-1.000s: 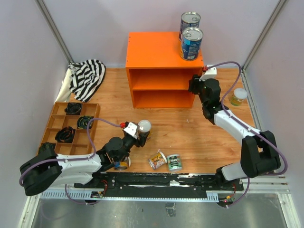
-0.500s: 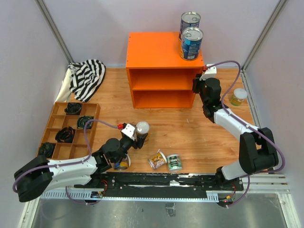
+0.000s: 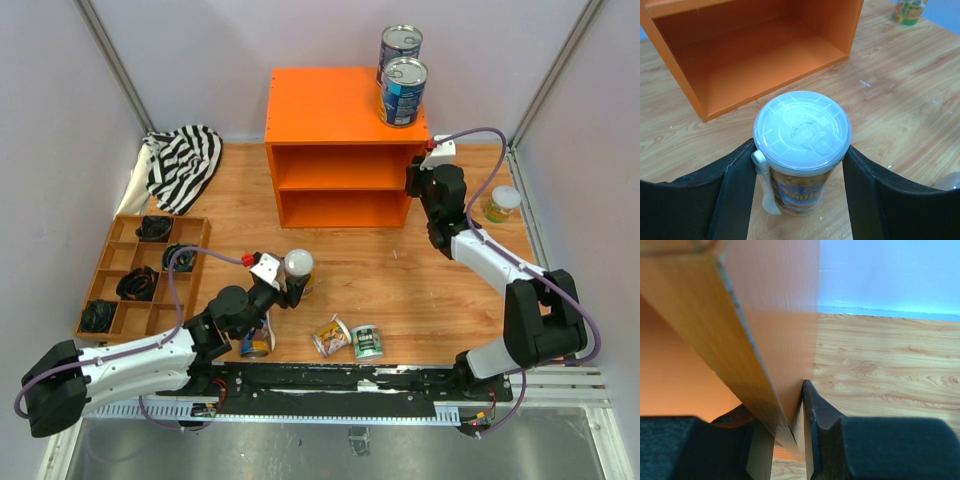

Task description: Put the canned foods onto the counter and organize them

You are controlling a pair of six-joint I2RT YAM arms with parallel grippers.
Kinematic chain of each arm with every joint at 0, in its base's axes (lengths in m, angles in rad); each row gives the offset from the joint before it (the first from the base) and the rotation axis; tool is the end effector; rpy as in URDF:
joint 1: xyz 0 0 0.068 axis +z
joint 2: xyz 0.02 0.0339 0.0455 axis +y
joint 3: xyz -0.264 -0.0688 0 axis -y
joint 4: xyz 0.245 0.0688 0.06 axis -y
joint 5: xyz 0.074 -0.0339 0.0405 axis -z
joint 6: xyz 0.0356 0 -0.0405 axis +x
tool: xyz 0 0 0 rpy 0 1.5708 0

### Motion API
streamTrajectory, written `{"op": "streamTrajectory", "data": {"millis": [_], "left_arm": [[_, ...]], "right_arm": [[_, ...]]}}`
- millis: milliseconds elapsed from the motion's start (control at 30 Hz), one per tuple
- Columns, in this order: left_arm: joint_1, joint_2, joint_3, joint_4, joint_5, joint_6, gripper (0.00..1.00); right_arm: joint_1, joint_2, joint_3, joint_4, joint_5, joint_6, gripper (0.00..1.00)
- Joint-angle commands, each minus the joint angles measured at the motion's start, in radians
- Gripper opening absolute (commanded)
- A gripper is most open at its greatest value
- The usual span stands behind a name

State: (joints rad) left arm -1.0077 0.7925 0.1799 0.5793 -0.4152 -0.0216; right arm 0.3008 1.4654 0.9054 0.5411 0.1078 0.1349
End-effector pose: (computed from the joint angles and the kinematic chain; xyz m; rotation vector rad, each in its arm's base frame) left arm 0.1062 -0.1413 0.2062 0.4667 1.5523 -0.4650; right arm 0.3269 0.0974 0.2947 -0.0479 1.5946 0.2540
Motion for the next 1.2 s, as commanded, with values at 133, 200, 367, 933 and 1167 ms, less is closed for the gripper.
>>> {"op": "streamTrajectory", "data": {"millis": [133,200,367,933,1167], "left_arm": [[-0.01,-0.056,0.164,0.044,0.004,0.006,0.0],[-0.012,-0.061,0.194,0.024,0.006,0.014,0.0],[-0.014,-0.063,0.259,-0.023,0.007,0.026,0.0],[-0.083,-0.017,0.572,-0.286,0.005,0.053,0.0],[-0.136,0.028,0.737,-0.409,0.002,0.076,0.0]], "right_arm": [[-0.009,-0.098,-0.049,0.012,-0.087,0.045,0.01],[-0.009,-0.112,-0.059,0.008,-0.089,0.046,0.01],[-0.007,-0.142,-0.076,-0.001,-0.099,0.05,0.01],[0.036,-0.333,-0.184,-0.082,-0.079,0.05,0.01],[0.092,-0.434,-0.236,-0.135,-0.034,0.044,0.01]]}}
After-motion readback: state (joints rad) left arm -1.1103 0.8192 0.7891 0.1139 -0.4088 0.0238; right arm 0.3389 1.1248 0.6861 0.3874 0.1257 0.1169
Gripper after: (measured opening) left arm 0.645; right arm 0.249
